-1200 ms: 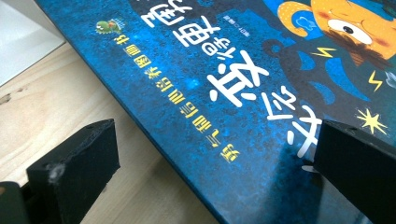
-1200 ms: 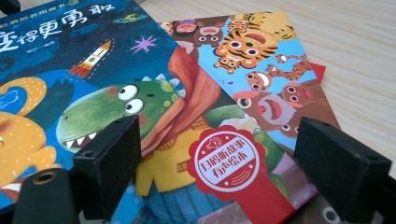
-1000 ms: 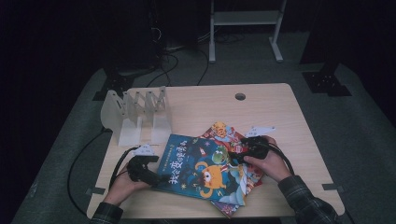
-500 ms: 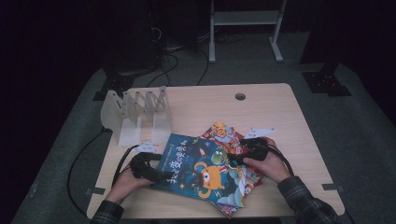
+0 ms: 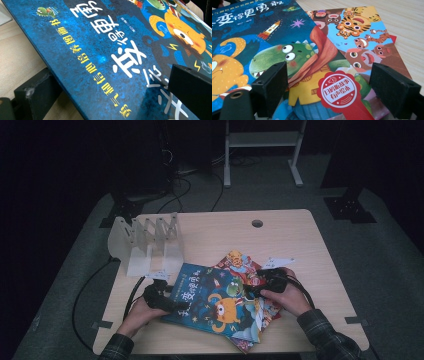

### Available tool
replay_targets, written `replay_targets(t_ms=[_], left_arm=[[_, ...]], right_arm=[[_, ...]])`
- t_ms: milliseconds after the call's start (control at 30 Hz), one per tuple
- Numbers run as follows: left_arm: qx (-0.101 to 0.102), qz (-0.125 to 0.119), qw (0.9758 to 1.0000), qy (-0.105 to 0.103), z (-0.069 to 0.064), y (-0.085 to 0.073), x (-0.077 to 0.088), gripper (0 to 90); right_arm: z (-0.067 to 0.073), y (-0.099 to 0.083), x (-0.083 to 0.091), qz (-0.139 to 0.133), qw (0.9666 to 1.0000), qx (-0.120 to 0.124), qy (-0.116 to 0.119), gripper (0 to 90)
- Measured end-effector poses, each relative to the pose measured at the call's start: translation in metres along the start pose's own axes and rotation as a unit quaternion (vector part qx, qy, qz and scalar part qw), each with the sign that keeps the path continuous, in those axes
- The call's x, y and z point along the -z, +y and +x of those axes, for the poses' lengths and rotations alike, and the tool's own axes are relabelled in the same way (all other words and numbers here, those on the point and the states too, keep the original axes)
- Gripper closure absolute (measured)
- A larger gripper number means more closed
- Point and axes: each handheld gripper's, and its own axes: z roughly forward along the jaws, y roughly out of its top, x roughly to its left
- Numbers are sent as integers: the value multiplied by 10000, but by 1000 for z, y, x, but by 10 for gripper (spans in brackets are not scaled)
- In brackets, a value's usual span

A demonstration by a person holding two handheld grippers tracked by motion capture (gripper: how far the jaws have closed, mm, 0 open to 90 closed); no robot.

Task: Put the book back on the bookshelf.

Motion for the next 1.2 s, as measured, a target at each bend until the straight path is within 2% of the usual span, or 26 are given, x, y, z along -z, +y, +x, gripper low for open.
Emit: replay_targets(t_ms=[167, 233, 267, 400, 700, 733, 800, 833, 867, 900, 933, 967, 1000, 1067, 1167, 1200], left_arm=[[49, 129, 9999, 53, -2, 4, -1, 0], [39, 131, 9999, 11, -2, 4, -2, 0], [120, 114, 9998, -83, -1, 4, -5, 0], [155, 108, 9997, -145, 0, 4, -7, 0], [145, 172, 9997, -78, -2, 7, -6, 0], [139, 174, 9997, -74, -2, 7, -6, 0], [111, 168, 9998, -51, -2, 6, -5, 0], [111, 168, 9998, -51, -2, 6, -5, 0], [100, 183, 9998, -39, -2, 6, -5, 0], [100, 183, 9998, -39, -2, 6, -5, 0], [102, 167, 9998, -41, -2, 6, -5, 0], [102, 167, 9998, -41, -2, 6, -5, 0], [99, 168, 9998, -40, -2, 6, -5, 0], [98, 164, 9998, -36, -2, 6, -5, 0], [90, 166, 9998, -26, -3, 6, -4, 0], [73, 183, 9998, -15, -3, 6, -4, 0]], right_arm=[[0, 0, 0, -2, 10000, 11, 2, 143], [1, 0, 0, 3, 10000, 63, 73, 142], [2, 0, 0, 4, 9999, 69, 76, 142], [2, 0, 0, 9, 9999, 65, 76, 142], [1, -1, 1, -3, 9999, 66, 83, 162], [1, -1, 3, 21, 9999, 87, 63, 205], [-4, 0, 19, 79, 9994, 241, -226, 292], [-4, 0, 19, 79, 9994, 241, -226, 292], [-7, -2, 30, -55, 9996, 153, -227, 345], [-7, -2, 30, -55, 9996, 153, -227, 345], [-8, -6, 39, 2, 9997, 140, -204, 391], [-8, -6, 39, 2, 9997, 140, -204, 391], [-8, -9, 43, 27, 9996, 188, -195, 436], [-5, -19, 51, 176, 9996, 206, -21, 543], [-1, -24, 55, 236, 9993, 257, 109, 580], [4, -28, 60, 246, 9990, 308, 194, 639]])
